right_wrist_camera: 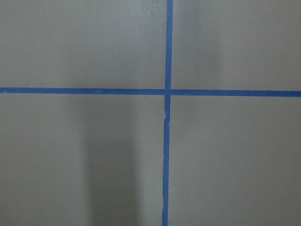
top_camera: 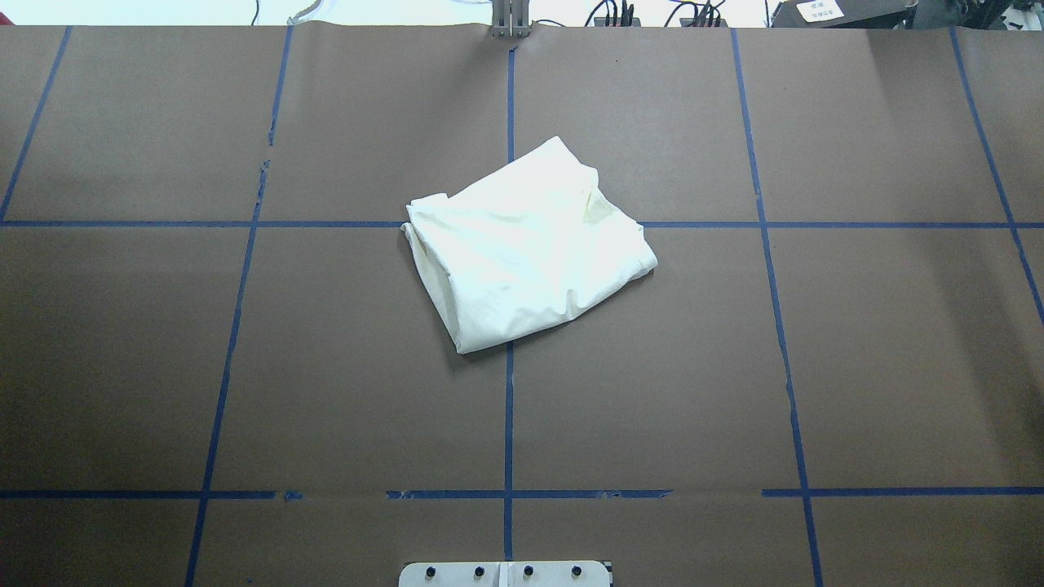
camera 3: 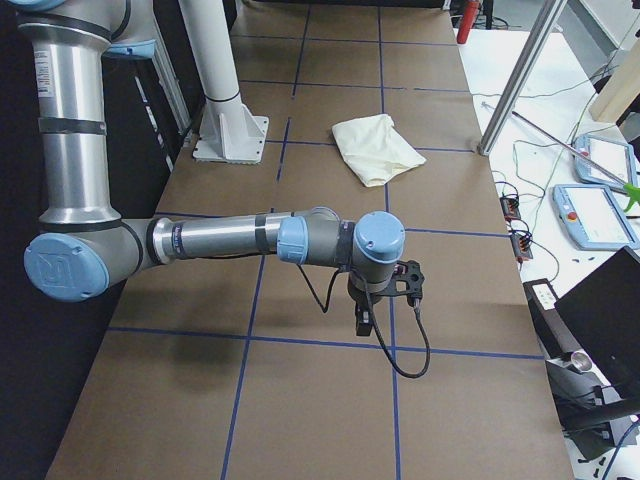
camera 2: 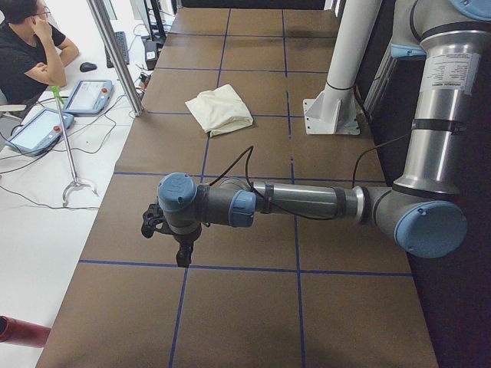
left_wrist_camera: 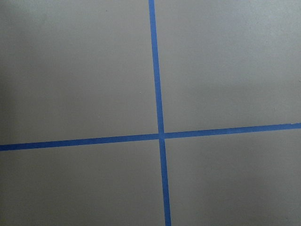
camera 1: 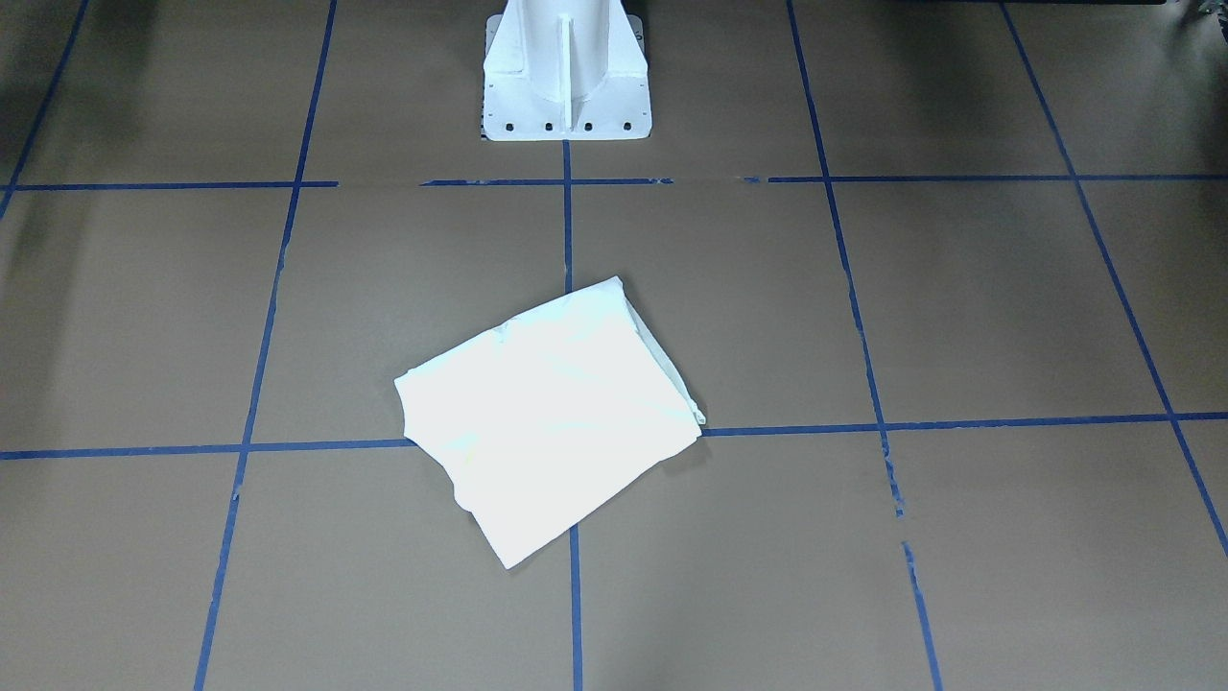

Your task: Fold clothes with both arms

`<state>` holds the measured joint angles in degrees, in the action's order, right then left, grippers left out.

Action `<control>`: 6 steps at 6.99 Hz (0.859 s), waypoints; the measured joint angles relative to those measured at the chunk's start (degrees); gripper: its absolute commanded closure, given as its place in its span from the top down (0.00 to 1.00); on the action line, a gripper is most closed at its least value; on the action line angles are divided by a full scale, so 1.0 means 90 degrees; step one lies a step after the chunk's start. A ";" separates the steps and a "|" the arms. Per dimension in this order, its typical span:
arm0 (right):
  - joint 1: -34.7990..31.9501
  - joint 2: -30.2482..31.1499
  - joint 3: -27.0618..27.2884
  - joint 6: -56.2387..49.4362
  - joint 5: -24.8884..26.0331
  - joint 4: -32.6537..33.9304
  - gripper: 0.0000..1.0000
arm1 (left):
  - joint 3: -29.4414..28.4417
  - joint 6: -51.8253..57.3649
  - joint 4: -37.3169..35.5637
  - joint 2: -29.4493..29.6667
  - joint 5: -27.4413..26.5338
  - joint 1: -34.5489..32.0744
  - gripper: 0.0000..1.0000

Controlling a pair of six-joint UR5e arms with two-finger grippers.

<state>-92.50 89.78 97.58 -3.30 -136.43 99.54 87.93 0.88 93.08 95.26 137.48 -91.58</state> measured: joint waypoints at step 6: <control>-0.0057 0.0014 -0.0133 0.0064 0.0015 -0.0121 1.00 | -0.0004 -0.0211 0.0025 -0.0008 0.0007 0.0000 1.00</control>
<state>-93.02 89.91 96.38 -2.72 -136.29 98.45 87.89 -1.02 93.31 95.19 137.54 -91.58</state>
